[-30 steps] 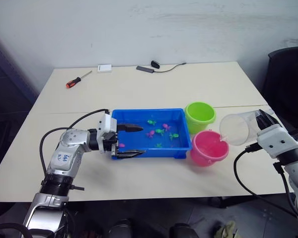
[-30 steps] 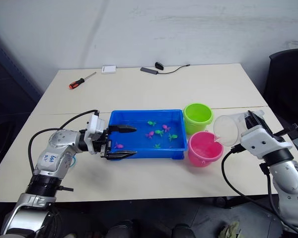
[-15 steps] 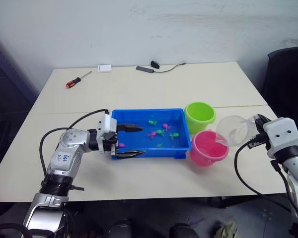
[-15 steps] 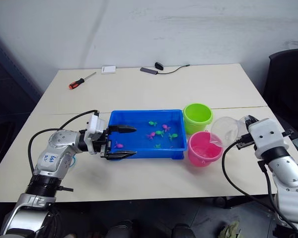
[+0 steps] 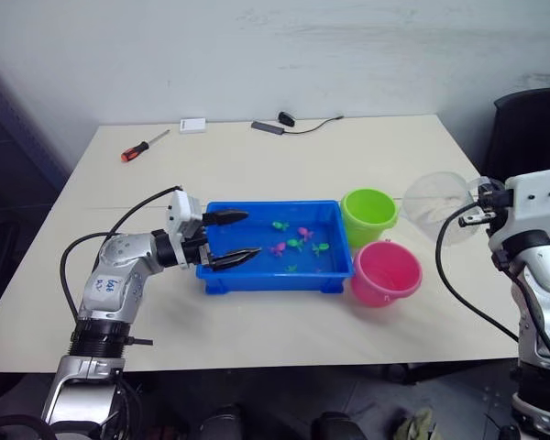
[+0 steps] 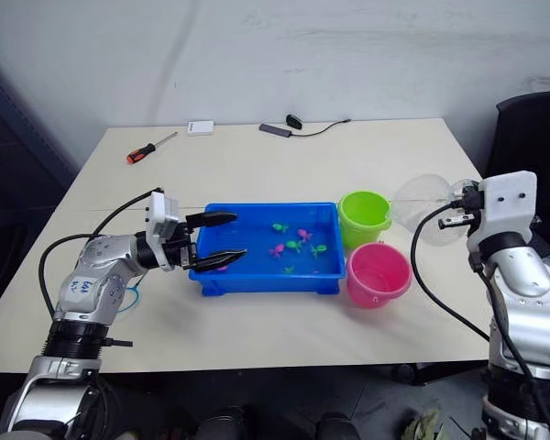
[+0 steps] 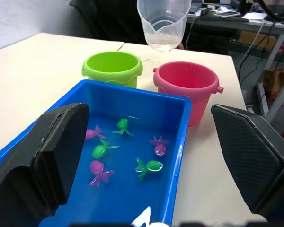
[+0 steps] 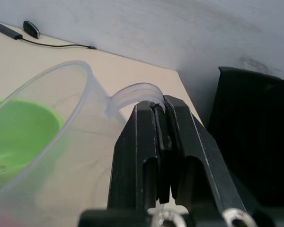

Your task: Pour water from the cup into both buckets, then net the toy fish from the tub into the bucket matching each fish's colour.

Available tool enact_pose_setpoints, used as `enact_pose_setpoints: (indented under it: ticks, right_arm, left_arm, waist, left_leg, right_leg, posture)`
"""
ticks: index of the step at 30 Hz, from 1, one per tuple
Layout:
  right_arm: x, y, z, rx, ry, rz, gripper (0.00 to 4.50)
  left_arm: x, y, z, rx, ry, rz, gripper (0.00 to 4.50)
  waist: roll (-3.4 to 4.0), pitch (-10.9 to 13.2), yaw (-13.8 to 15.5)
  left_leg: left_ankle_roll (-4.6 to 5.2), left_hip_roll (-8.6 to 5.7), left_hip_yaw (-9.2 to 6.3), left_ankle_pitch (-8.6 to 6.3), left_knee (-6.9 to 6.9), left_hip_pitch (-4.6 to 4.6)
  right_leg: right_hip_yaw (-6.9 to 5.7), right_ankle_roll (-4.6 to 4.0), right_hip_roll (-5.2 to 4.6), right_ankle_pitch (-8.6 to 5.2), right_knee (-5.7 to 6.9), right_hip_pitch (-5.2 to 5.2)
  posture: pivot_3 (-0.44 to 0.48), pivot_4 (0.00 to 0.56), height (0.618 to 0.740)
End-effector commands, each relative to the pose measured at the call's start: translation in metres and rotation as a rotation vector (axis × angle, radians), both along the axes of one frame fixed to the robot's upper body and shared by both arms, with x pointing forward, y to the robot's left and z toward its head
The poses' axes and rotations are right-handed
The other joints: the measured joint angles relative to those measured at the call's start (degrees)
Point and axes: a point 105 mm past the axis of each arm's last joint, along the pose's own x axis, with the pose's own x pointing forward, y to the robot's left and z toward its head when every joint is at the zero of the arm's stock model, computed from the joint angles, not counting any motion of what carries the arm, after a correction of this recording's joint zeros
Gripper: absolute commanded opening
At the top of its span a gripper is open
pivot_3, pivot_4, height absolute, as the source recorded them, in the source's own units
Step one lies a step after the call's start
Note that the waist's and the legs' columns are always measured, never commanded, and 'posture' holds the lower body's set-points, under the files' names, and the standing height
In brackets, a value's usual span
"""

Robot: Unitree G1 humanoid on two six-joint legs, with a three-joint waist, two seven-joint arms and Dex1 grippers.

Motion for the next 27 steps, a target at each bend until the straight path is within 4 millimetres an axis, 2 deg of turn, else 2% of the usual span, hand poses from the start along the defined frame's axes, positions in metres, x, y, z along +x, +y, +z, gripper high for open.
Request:
enact_pose_setpoints:
  ticks: [1,8,17,27]
  right_arm:
    - [0.008,0.002,0.017,-0.025,-0.049,-0.03,0.01]
    - [0.028,0.005,0.023,-0.073,-0.057,-0.074,0.01]
    - [0.046,0.016,0.032,-0.247,-0.08,-0.1,0.01]
    - [0.056,0.028,0.037,-0.41,-0.101,-0.13,0.01]
  left_arm:
    - [-0.002,0.006,0.011,0.001,-0.048,0.028,4.5]
    - [-0.004,0.01,0.012,-0.002,-0.055,0.057,4.5]
    - [-0.007,0.01,0.011,0.005,-0.06,0.068,4.5]
    - [-0.009,0.009,0.009,0.007,-0.059,0.076,4.5]
  waist:
    - [0.01,0.0,-0.01]
    - [0.01,0.0,-0.03]
    - [0.02,0.0,-0.1]
    - [0.0,0.0,-0.07]
  left_leg:
    - [0.0,0.0,0.02,0.0,-0.01,0.0]
    - [0.0,0.01,0.08,0.0,0.0,0.02]
    - [-0.01,0.03,0.16,0.01,0.0,0.02]
    - [-0.04,0.05,0.25,0.02,-0.01,0.08]
  right_leg:
    - [0.0,0.0,0.0,0.0,0.0,-0.01]
    - [0.0,0.0,-0.01,0.0,0.02,-0.04]
    - [-0.01,0.0,-0.01,0.0,0.02,-0.05]
    - [0.01,0.0,-0.01,0.0,0.03,-0.05]
  posture:
    - [0.0,0.15,0.733]
    - [0.0,0.15,0.733]
    - [0.0,0.15,0.733]
    - [0.0,0.15,0.733]
